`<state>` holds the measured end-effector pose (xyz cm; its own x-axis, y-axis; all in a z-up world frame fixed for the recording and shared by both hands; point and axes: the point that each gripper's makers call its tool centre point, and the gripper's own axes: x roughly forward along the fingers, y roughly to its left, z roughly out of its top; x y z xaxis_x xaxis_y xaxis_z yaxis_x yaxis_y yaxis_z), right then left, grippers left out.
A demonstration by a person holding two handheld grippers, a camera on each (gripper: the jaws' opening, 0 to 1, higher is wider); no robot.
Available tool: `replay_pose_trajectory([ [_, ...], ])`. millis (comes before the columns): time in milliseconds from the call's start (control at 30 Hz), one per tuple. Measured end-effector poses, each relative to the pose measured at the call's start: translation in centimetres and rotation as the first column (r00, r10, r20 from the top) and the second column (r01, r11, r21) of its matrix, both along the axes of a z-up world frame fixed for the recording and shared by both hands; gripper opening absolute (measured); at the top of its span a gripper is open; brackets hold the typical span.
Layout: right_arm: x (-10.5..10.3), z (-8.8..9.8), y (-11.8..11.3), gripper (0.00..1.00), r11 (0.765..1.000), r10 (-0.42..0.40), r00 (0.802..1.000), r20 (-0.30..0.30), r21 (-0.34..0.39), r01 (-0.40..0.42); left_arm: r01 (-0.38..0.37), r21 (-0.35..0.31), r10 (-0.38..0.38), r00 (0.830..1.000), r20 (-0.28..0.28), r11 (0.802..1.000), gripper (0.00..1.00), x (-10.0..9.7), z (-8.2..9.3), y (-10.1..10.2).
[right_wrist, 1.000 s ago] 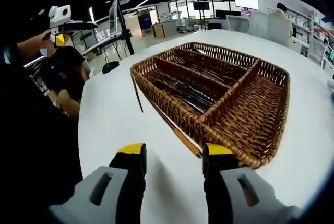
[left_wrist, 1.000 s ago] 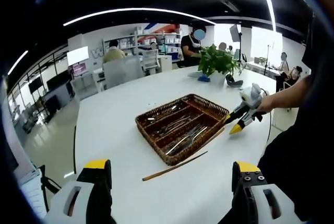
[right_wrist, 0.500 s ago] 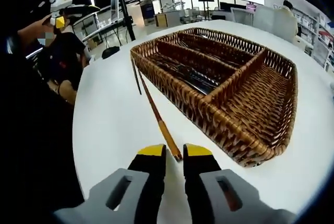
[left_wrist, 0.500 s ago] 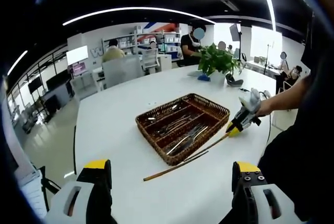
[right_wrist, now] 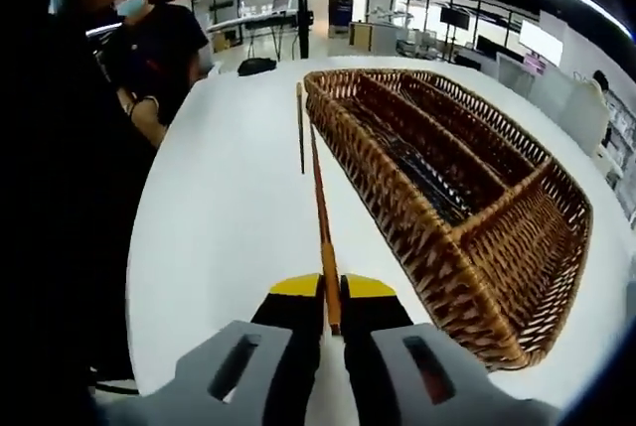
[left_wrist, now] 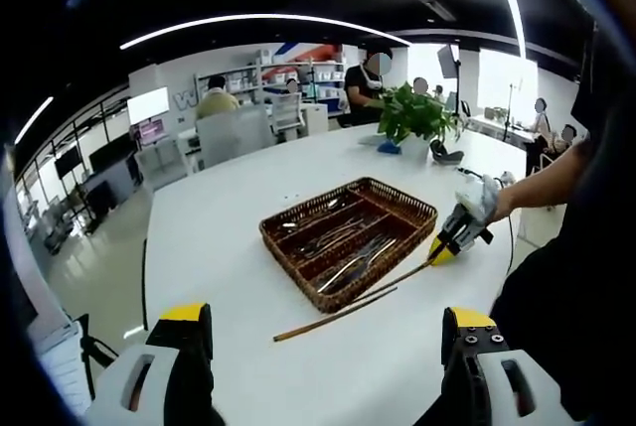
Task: Arrange the knives, forks, and spoons in their matching storage slots by inserting each utensil handle-first until every utensil is classified and aligned in the correct compartment
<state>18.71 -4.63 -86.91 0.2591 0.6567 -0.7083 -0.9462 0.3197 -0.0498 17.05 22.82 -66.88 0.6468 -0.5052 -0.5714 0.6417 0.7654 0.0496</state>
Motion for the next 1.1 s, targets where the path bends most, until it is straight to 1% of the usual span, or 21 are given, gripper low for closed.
replay_pose_trajectory([
  [33,-0.1,0.0,-0.1,0.04,1.000,-0.004,1.000,-0.006,0.002,0.004,-0.001,0.000,0.001,1.000,0.000,1.000,1.00,0.0,0.0,0.0],
  [67,0.0,0.1,-0.1,0.04,1.000,0.012,1.000,0.023,-0.008,-0.011,-0.003,0.000,0.003,1.000,0.001,1.000,1.00,-0.1,0.1,0.1],
  [133,-0.2,0.1,-0.4,0.03,1.000,0.012,1.000,0.025,-0.025,-0.011,-0.005,0.000,0.005,1.000,0.003,1.000,1.00,-0.1,0.1,0.1],
  [167,-0.3,0.4,-0.4,0.03,1.000,0.013,0.999,0.038,-0.021,-0.013,-0.007,-0.001,0.007,1.000,0.006,1.000,1.00,0.0,0.2,0.1],
  [233,-0.5,1.2,0.1,0.02,1.000,0.011,1.000,0.027,0.014,-0.012,-0.009,-0.011,0.009,1.000,0.012,1.000,1.00,0.1,0.4,0.0],
  [300,-0.9,1.7,0.2,0.02,0.999,0.033,0.999,0.043,-0.005,-0.033,-0.005,-0.008,0.006,1.000,0.015,1.000,1.00,0.3,0.4,-0.3],
  [367,-1.2,2.3,0.2,0.02,1.000,0.026,0.999,0.029,0.001,-0.026,-0.001,-0.013,0.001,1.000,0.017,1.000,1.00,0.4,0.5,-0.6],
  [467,-2.0,3.1,0.1,0.02,1.000,0.029,1.000,-0.010,0.002,-0.029,0.008,-0.019,-0.008,1.000,0.023,1.000,1.00,0.6,0.6,-1.2],
  [533,-2.3,3.9,0.1,0.02,0.999,0.042,0.999,-0.003,0.002,-0.042,0.013,-0.022,-0.012,1.000,0.026,1.000,1.00,0.7,0.6,-1.5],
  [633,-2.2,5.0,0.0,0.02,1.000,0.027,1.000,0.001,0.014,-0.027,0.012,-0.031,-0.011,0.999,0.031,0.999,1.00,1.0,0.7,-1.8],
  [700,-2.0,5.9,0.0,0.02,0.999,0.000,1.000,-0.001,0.039,0.000,0.014,-0.035,-0.013,0.999,0.035,0.999,1.00,1.1,0.8,-2.1],
  [767,-1.7,7.1,0.2,0.02,0.994,-0.069,0.997,-0.042,0.086,0.072,0.018,-0.036,-0.016,0.999,0.039,0.999,1.00,1.2,0.8,-2.4],
  [833,-1.0,8.0,0.0,0.02,0.992,-0.079,0.997,-0.011,0.100,0.080,0.021,-0.039,-0.020,0.999,0.042,0.999,1.00,1.2,0.8,-2.6],
  [933,-0.5,9.0,-0.1,0.02,0.984,-0.125,0.992,-0.030,0.126,0.128,0.024,-0.042,-0.022,0.999,0.047,0.999,1.00,1.3,0.9,-2.8],
  [967,0.1,9.3,-0.4,0.02,0.979,-0.157,0.987,-0.028,0.125,0.159,0.024,-0.045,-0.022,0.999,0.049,0.999,1.00,1.3,0.9,-2.9],
  [1000,0.3,9.5,-0.5,0.02,0.978,-0.164,0.986,-0.024,0.124,0.165,0.023,-0.046,-0.021,0.998,0.052,0.999,1.00,1.3,0.9,-2.9],
  [1067,0.9,9.9,-1.0,0.02,0.969,-0.214,0.976,-0.029,0.118,0.216,0.023,-0.048,-0.020,0.998,0.055,0.999,1.00,1.3,1.0,-2.9],
  [1100,1.2,10.0,-1.2,0.02,0.966,-0.230,0.973,-0.020,0.115,0.231,0.023,-0.050,-0.020,0.998,0.057,0.998,1.00,1.3,1.0,-2.9],
])
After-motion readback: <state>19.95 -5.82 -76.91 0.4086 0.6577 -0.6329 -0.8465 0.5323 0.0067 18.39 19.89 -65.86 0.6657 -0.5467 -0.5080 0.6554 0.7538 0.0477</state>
